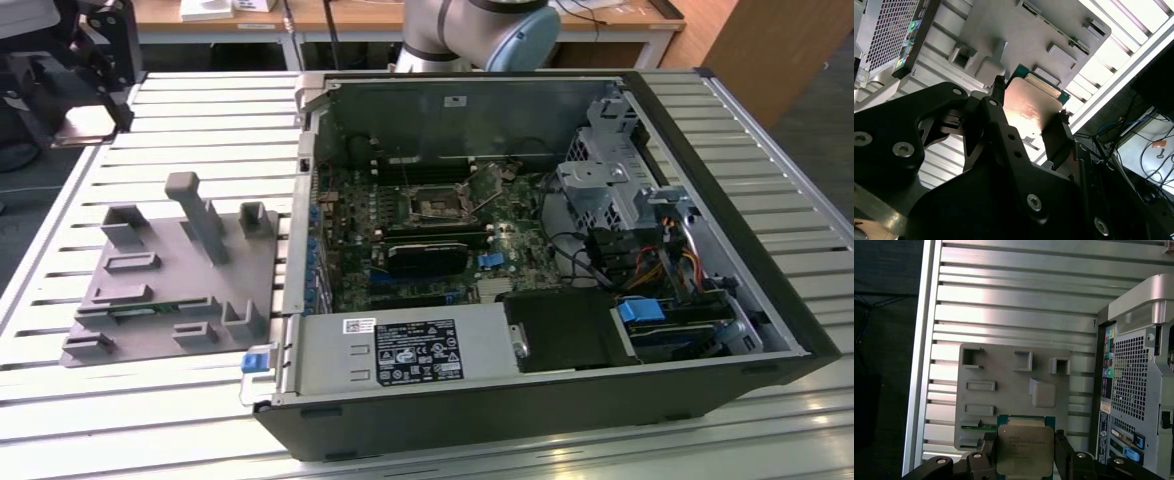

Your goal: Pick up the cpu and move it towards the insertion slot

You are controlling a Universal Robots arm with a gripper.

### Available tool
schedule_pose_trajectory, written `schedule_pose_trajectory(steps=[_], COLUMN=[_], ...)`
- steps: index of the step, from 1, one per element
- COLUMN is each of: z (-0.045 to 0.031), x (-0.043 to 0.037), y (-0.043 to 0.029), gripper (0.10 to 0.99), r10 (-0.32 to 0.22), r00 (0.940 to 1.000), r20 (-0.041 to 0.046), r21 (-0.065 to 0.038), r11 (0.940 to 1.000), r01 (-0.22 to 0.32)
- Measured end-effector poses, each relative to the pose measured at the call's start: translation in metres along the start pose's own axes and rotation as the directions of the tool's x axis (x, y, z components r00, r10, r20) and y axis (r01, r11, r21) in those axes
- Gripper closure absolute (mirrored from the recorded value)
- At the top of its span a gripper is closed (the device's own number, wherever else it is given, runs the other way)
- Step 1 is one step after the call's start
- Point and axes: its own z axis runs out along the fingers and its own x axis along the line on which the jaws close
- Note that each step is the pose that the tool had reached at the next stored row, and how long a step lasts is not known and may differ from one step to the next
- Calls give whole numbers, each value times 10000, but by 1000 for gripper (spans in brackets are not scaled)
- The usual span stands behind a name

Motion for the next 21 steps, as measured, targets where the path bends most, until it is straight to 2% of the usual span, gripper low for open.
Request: schedule_pose_trajectory(steps=[21], z=[0], x=[-135], y=[-9], gripper=[537], r10=[0], r00=[10000], r20=[0], r21=[0], r11=[10000], r01=[0])
